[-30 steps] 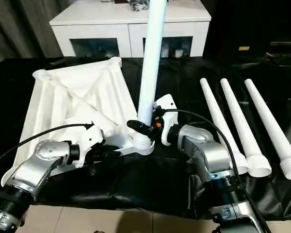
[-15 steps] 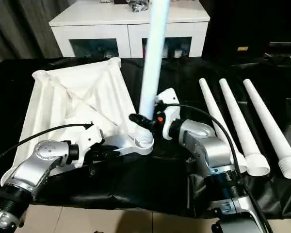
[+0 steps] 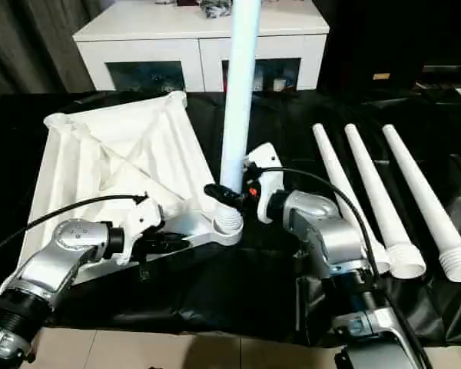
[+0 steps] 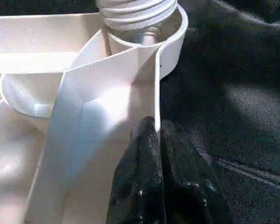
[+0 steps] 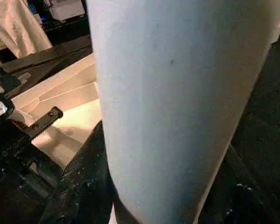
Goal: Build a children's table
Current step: Pick table leg
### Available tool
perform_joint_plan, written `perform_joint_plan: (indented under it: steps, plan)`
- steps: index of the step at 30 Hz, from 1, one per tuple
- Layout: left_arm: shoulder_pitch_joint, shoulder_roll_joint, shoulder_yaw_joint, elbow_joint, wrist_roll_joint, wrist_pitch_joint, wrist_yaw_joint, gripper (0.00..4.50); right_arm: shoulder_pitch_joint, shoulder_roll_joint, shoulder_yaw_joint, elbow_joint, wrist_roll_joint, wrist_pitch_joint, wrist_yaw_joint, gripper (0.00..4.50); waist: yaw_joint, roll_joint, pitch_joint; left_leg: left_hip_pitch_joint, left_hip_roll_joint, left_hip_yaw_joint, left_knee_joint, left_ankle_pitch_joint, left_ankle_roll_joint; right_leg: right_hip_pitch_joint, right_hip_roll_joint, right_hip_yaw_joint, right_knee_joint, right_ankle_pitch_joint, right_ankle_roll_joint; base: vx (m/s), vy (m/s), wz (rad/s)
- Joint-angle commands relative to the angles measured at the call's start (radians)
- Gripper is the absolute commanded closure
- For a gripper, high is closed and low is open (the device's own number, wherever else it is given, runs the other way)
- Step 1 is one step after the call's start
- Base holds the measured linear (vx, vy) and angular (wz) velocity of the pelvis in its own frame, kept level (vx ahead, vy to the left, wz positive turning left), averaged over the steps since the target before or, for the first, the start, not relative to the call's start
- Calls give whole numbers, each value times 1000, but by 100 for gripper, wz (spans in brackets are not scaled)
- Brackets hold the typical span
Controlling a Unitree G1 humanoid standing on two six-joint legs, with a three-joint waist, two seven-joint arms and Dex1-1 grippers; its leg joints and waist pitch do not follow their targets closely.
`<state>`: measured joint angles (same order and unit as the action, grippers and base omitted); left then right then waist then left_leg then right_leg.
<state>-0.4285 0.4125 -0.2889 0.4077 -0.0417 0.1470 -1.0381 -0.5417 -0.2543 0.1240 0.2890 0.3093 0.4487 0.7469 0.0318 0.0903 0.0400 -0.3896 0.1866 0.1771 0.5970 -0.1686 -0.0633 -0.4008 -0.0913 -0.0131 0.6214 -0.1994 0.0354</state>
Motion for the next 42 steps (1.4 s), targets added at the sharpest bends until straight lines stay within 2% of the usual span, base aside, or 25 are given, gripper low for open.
perform_joint_plan:
  steps: [1, 5, 14, 21, 32, 33, 34, 35, 36, 37, 38, 39, 40, 41, 42]
  plan:
    - [17, 5, -24, 22, 21, 21, -12, 450, 0, 8, 3, 38, -9, 2, 5, 264, 3, -11, -61, 20, 23, -7, -78, -299, 1, 35, -29, 14, -77, -168, -251, 0, 0, 0]
    - [10, 2, -19, 30, 22, 15, 0, 450, 5, 7, 8, 44, -6, 6, 15, 264, 4, -11, -62, 20, 23, -6, -78, -293, 4, 36, -28, 13, -76, -147, -253, 0, 0, 0]
    - [-5, -1, -14, 50, 25, 7, 6, 450, 22, -15, 17, 30, -12, 24, 41, 264, 4, -11, -59, 22, 24, -7, -81, -324, -8, 34, -30, 14, -82, -197, -242, 0, 0, 0]
    - [-10, 3, -11, 56, 26, -3, 3, 450, 17, -19, 6, 52, -24, 9, 38, 264, 4, -10, -59, 21, 24, -7, -82, -326, -6, 33, -30, 14, -82, -199, -243, 0, 0, 0]
    - [-22, 0, -4, 68, 23, -17, 5, 450, 52, 4, -16, 61, -25, -21, -1, 265, 1, -5, -55, 25, 25, -10, -88, -386, -24, 29, -31, 15, -89, -256, -227, 0, 0, 0]
    - [-24, 0, -3, 72, 23, -21, 9, 450, 66, 7, -26, 49, -21, -25, -15, 265, 1, -1, -55, 25, 24, -11, -88, -388, -26, 29, -31, 14, -88, -256, -227, 0, 0, 0]
    - [-27, -1, -2, 75, 25, -24, 12, 450, 77, 10, -35, 39, -19, -28, -25, 265, 1, -2, -54, 26, 24, -10, -90, -394, -26, 28, -30, 14, -91, -260, -224, 0, 0, 0]
    - [-30, -3, -1, 79, 25, -26, 15, 450, 91, 14, -44, 29, -16, -31, -38, 265, 1, 9, -55, 26, 24, -11, -90, -395, -29, 29, -31, 14, -90, -255, -223, 0, 0, 0]
    - [-31, -4, -1, 81, 24, -27, 16, 450, 98, 16, -49, 24, -15, -33, -45, 265, 0, 4, -55, 25, 24, -11, -91, -394, -29, 29, -30, 14, -93, -252, -220, 0, 0, 0]
    - [-34, -6, 1, 84, 23, -26, 16, 450, 107, 17, -51, 19, -15, -37, -51, 265, 1, 13, -56, 26, 24, -13, -91, -391, -31, 30, -30, 13, -90, -238, -221, 0, 0, 0]
    - [-34, -6, 1, 84, 23, -26, 16, 450, 107, 17, -51, 19, -15, -37, -51, 265, -1, 7, -56, 26, 24, -12, -92, -398, -30, 30, -29, 13, -91, -236, -224, 0, 0, 0]
    - [-38, -11, 3, 88, 20, -25, 19, 450, 128, 21, -55, 4, -16, -44, -65, 265, 0, 14, -56, 26, 23, -12, -91, -400, -31, 30, -30, 12, -90, -236, -225, 0, 0, 0]
    - [-39, -13, 3, 90, 20, -25, 20, 450, 135, 23, -57, -1, -16, -46, -69, 265, 0, 10, -56, 27, 23, -11, -91, -401, -30, 29, -30, 14, -93, -241, -223, 0, 0, 0]
    - [-43, -15, 3, 93, 20, -25, 21, 450, 145, 26, -57, -11, -18, -49, -75, 265, 2, 33, -56, 27, 23, -14, -92, -405, -34, 29, -31, 13, -90, -244, -221, 0, 0, 0]
    - [-46, -18, 2, 96, 20, -26, 21, 450, 157, 27, -56, -25, -22, -52, -84, 265, -1, 27, -53, 28, 24, -12, -94, -419, -34, 27, -29, 12, -97, -252, -216, 0, 0, 0]
